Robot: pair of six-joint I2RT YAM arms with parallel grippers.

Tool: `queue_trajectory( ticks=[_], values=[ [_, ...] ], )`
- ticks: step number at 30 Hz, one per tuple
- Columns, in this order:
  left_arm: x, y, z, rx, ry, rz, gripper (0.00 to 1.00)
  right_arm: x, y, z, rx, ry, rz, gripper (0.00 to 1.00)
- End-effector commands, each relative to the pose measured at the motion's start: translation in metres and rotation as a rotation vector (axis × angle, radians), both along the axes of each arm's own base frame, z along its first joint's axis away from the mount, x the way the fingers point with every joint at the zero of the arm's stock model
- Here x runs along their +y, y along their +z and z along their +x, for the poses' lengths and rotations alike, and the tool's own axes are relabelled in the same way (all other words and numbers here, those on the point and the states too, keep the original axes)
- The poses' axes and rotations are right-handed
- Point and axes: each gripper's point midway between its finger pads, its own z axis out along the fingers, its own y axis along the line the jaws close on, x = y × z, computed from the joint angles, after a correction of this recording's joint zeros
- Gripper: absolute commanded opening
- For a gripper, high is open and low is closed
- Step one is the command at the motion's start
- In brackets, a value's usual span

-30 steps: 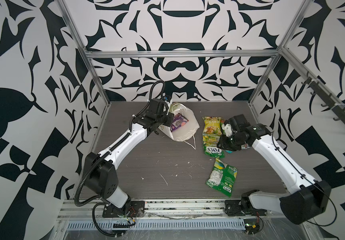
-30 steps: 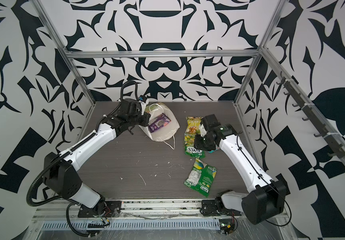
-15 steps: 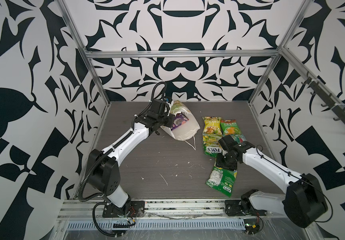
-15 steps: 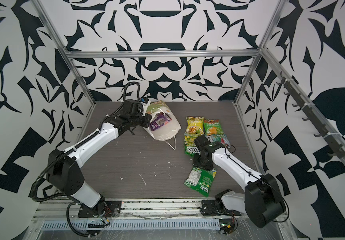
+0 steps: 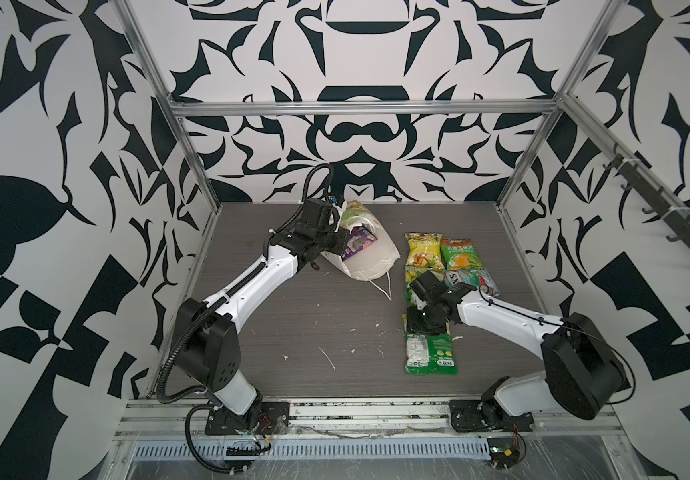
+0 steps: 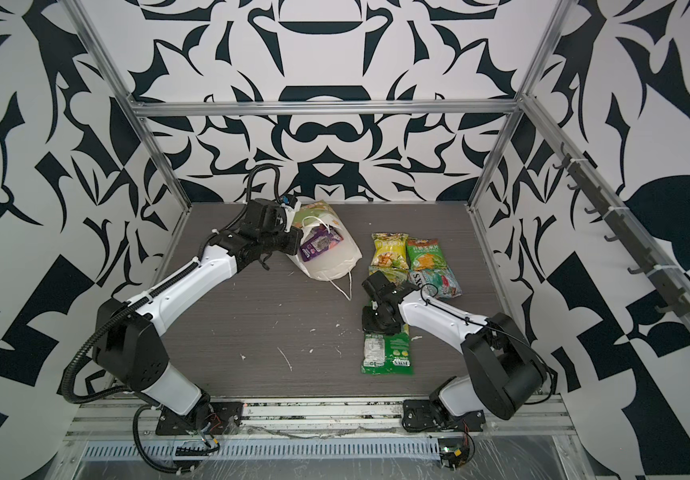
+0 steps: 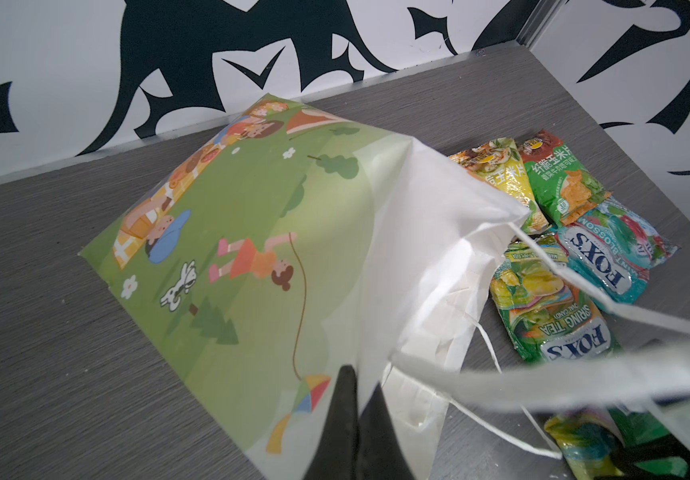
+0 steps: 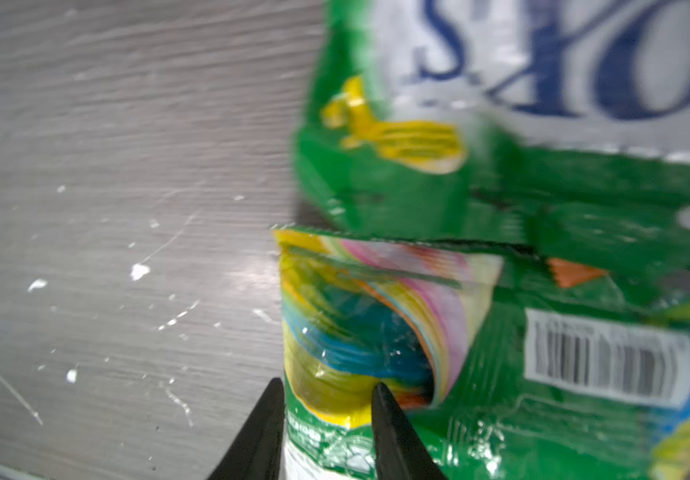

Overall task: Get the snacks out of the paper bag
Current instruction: 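Move the open right gripper back toward the bag opening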

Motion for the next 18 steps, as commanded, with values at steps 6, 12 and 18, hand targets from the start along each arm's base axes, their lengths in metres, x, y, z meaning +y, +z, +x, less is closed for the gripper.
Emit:
queue_trajectory(
  ticks=[6,12,18],
  values=[
    [0.001,0.009,0.000,0.000,0.012,-0.021,0.00,0.018,0.090,0.045,-0.223,-0.016,0.069,0.38],
    [-0.004,0.011,0.000,0.005,0.000,-0.050,0.00,0.043,0.165,0.099,-0.522,-0.055,0.246,0.31],
    [-0.010,0.018,0.002,0.022,0.002,-0.090,0.00,0.098,0.174,0.168,-0.670,-0.156,0.502,0.10]
  ],
)
